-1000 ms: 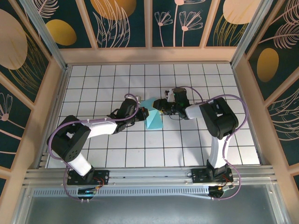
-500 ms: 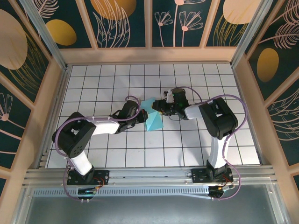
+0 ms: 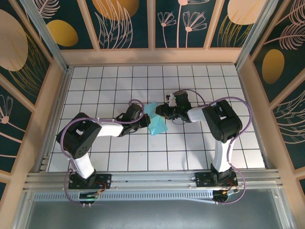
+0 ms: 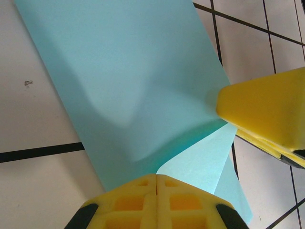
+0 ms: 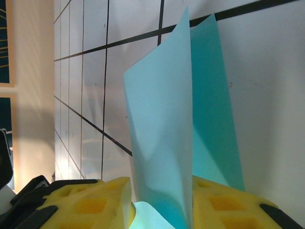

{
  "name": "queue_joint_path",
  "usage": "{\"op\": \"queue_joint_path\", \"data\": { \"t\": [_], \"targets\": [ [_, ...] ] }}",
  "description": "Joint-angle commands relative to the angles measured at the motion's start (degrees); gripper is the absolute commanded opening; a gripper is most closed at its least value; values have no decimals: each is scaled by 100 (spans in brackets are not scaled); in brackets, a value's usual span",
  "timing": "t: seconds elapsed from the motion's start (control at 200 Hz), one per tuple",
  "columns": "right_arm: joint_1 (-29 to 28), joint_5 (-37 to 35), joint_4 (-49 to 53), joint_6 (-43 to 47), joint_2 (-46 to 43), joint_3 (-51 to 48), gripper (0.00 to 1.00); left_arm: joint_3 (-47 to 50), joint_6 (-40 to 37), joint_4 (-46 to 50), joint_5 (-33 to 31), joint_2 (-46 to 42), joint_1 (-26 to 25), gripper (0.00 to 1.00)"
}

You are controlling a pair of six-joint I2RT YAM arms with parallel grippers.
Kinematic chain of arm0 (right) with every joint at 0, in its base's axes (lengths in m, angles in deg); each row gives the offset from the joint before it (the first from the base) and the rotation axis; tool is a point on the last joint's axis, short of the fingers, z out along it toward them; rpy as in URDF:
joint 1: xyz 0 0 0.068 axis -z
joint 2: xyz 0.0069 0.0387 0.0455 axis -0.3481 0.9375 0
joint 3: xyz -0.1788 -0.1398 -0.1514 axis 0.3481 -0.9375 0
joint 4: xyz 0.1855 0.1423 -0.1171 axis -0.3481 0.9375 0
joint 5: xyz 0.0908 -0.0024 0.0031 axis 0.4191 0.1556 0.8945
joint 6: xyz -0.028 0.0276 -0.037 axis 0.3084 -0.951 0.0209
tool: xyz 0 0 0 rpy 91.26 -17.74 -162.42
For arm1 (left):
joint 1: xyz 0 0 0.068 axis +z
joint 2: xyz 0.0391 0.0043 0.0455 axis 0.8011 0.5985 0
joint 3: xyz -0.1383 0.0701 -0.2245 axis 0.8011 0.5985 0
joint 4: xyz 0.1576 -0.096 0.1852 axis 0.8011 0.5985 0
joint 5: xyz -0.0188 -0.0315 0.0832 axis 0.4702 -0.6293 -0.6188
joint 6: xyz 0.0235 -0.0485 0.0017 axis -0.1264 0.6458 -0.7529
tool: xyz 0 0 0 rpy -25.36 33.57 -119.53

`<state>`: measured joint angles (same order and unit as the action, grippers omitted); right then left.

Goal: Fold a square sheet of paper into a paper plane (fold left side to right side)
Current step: Turn over the paper at the center of the table.

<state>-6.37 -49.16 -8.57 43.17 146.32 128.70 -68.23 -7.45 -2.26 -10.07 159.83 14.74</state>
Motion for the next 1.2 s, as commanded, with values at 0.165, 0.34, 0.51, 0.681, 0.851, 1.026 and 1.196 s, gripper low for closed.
{"op": "queue_joint_path", "data": {
  "t": [0.165,0.34,0.51,0.681,0.851,1.026,1.196],
  "targets": [
    [-74,-154,222,226,-43,143,22,-102,-44,80,-142,-10,45,9],
    [-72,-267,311,354,-311,165,12,101,-29,61,-481,-522,40,23],
    [-51,-357,341,502,-677,186,2,306,-102,205,-842,-1355,48,42],
    [20,-388,283,611,-1200,150,0,535,-105,400,-1304,-2451,46,66],
    [213,-253,192,710,-1911,67,0,719,-157,435,-1496,-3582,49,88],
    [513,186,-348,477,-2755,-175,0,1193,66,-385,-1364,-4631,47,99],
    [828,661,-1410,-280,-3469,-477,0,1678,590,-1778,-835,-5130,49,99]
  ]
}}
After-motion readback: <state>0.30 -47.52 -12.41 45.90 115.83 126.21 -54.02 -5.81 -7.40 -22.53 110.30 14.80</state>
